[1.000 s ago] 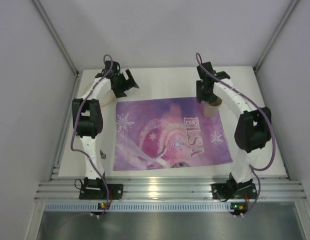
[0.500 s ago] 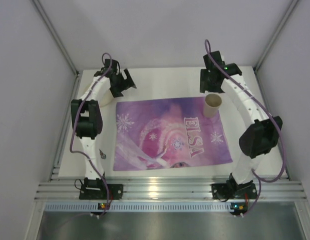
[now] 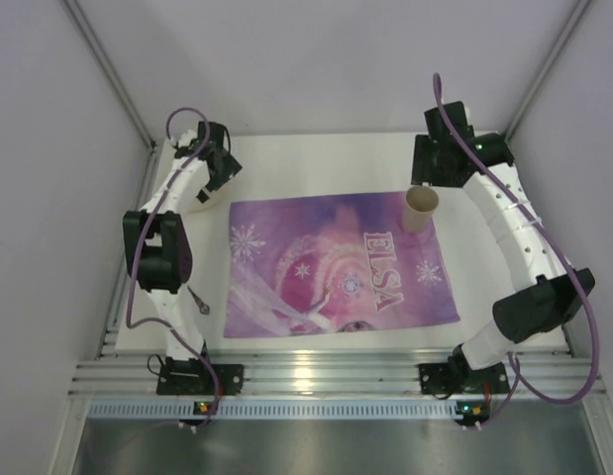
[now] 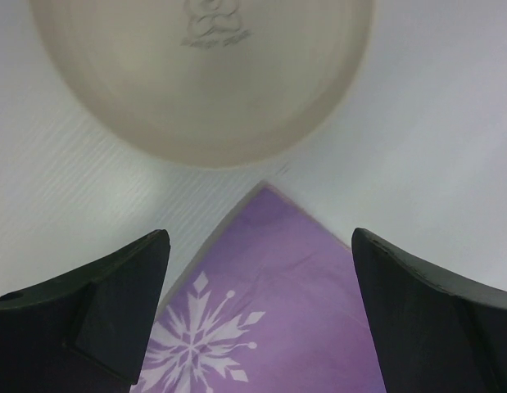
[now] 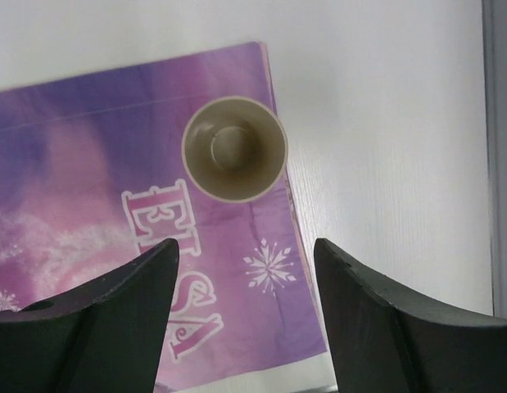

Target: Set the dinner table for one person

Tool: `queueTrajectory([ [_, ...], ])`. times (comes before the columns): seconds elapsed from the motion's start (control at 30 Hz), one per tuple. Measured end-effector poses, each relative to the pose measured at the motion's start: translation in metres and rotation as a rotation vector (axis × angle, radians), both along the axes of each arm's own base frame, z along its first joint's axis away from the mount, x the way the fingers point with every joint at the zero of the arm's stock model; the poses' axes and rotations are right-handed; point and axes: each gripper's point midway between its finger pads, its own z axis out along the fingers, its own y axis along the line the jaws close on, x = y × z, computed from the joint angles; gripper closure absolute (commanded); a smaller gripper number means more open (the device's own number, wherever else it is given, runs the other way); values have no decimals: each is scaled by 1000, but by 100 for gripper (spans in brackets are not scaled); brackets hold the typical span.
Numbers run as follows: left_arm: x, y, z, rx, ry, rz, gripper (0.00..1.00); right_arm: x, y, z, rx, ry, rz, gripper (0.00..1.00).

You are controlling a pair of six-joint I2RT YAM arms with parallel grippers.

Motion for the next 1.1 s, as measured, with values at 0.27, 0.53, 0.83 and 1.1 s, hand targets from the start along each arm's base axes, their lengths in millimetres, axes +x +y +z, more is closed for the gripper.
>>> queueTrajectory([
  [0.27, -58, 32, -51, -78, 49, 252, 2, -11, 1, -30, -15, 91, 26, 34],
  [0.53, -49, 53, -53, -139, -70, 297, 4, -14, 7, -36, 14, 108, 52, 36],
  [0.83, -32, 81, -46, -175, -149, 384, 6, -19, 17, -46, 54, 145, 89, 39],
  [1.1, -2, 74, -67, -247, -118, 416, 16, -19, 20, -47, 65, 149, 98, 39],
])
